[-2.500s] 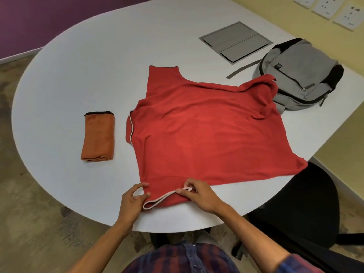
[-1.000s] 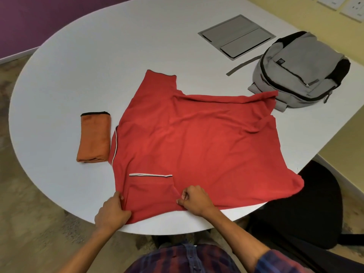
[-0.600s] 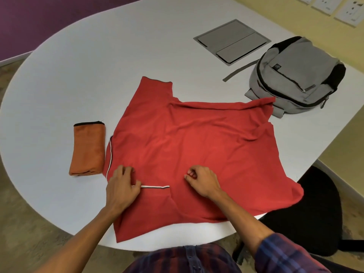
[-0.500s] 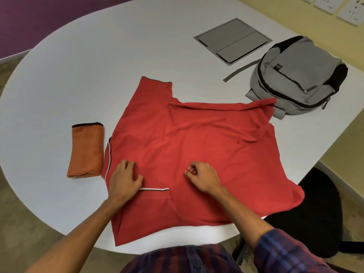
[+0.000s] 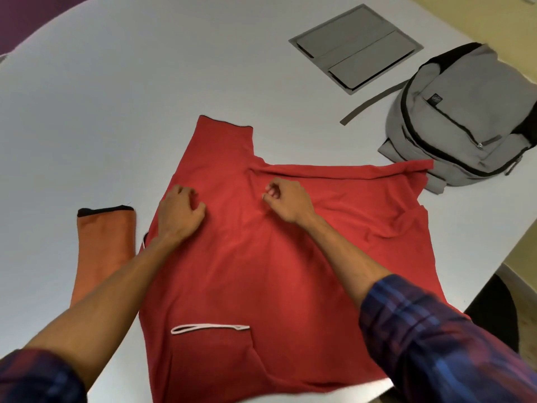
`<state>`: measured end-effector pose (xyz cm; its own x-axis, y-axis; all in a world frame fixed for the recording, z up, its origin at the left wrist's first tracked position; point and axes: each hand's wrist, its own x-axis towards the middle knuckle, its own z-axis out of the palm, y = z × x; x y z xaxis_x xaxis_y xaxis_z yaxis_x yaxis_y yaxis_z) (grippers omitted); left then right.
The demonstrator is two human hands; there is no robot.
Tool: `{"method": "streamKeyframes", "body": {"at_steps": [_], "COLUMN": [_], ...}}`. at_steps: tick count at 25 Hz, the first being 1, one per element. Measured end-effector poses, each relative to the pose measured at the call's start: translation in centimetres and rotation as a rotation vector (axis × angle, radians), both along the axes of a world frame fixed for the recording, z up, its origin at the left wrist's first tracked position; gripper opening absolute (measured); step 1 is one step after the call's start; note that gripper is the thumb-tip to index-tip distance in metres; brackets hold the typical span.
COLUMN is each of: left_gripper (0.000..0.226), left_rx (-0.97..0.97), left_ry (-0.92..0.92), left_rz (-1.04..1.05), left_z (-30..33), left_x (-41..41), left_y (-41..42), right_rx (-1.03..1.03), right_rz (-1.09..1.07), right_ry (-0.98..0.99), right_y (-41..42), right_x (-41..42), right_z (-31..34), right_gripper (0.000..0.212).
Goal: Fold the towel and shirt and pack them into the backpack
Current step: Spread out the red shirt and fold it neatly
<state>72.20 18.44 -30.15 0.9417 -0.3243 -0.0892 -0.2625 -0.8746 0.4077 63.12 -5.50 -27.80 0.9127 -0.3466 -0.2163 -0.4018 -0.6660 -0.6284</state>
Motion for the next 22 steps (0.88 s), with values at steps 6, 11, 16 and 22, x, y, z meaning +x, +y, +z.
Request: {"method": "streamKeyframes", "body": {"at_steps": [6,11,16,22], "left_gripper": [0.058,0.049,0.006,0.014], "left_rx": [0.144,0.124,-0.337,-0.911], "left_ry": [0.006,0.094,0.377,0.593], "left_rz": [0.149,0.187,0.475,0.319], "left_z": [-1.6,-2.6,-2.5,4.7], "left_x": [10.5,16.8,20.8,16.6], "left_y": [-3.4,-7.3,-9.5,-5.9], "right_rx": [0.057,0.152,0.456,0.630], "right_rz": [-0.062,-0.195,-0.378,-0.202], "right_ry": [0.060,0.094,0.095,-0.201], "right_y": [-2.3,-3.2,-3.7,-2.6], "right_x": [11.2,17.9,21.1,16.9], "right_z": [-1.7,-3.7,-3.8,2.6], "right_gripper": [0.061,0.066,0.039,0.016]}}
